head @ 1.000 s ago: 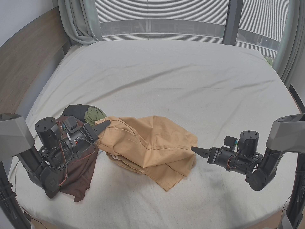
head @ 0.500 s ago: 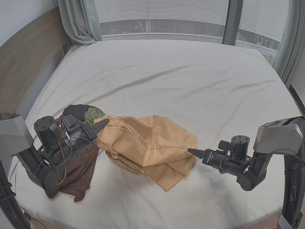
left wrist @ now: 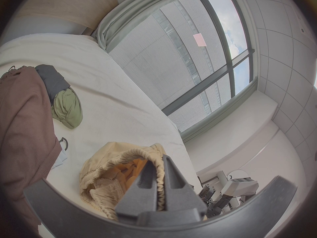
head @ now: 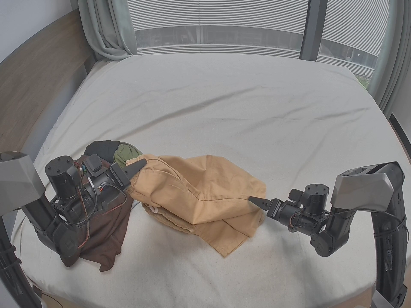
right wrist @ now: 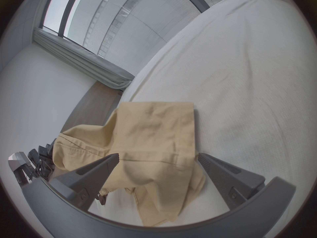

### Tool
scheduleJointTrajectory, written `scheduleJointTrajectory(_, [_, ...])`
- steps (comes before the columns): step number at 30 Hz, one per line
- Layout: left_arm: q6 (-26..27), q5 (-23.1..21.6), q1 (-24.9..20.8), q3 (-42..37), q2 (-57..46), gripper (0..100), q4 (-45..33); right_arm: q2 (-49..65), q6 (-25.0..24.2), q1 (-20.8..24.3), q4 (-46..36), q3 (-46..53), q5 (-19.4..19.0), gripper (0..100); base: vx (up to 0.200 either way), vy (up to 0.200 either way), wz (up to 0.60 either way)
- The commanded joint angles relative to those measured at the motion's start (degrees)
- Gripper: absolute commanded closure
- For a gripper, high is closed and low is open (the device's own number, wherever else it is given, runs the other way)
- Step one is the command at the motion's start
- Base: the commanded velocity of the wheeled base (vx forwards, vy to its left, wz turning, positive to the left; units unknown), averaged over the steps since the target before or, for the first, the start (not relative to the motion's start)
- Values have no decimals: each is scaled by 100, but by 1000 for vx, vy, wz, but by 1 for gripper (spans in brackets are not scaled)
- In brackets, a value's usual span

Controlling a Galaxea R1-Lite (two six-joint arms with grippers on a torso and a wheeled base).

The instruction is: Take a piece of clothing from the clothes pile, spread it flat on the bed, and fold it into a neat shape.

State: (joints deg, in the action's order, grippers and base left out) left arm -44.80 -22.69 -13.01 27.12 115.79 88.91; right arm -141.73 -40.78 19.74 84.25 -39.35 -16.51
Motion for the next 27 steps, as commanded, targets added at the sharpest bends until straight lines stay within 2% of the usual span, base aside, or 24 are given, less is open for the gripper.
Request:
scheduleJointTrajectory(1, [-2, 1, 0, 3, -12, 100, -5, -189, -141, 30, 285, -108, -2, 0, 0, 0, 0])
scheduleJointTrajectory(7, [-2, 1, 0, 12, -12, 100, 4, -276, -343, 127, 408, -117, -19, 0, 0, 0, 0])
scheduleJointTrajectory(18, [6, 1, 0, 39, -3, 100, 4, -250, -396, 241, 417, -64, -28, 0, 0, 0, 0])
scheduleJointTrajectory(23, [6, 10, 61, 56, 32, 100, 4, 5, -633, 268, 417, 42, -46, 0, 0, 0, 0])
scheduleJointTrajectory(27, [-2, 1, 132, 126, 49, 100, 4, 268, -651, 215, 426, 253, -309, 0, 0, 0, 0])
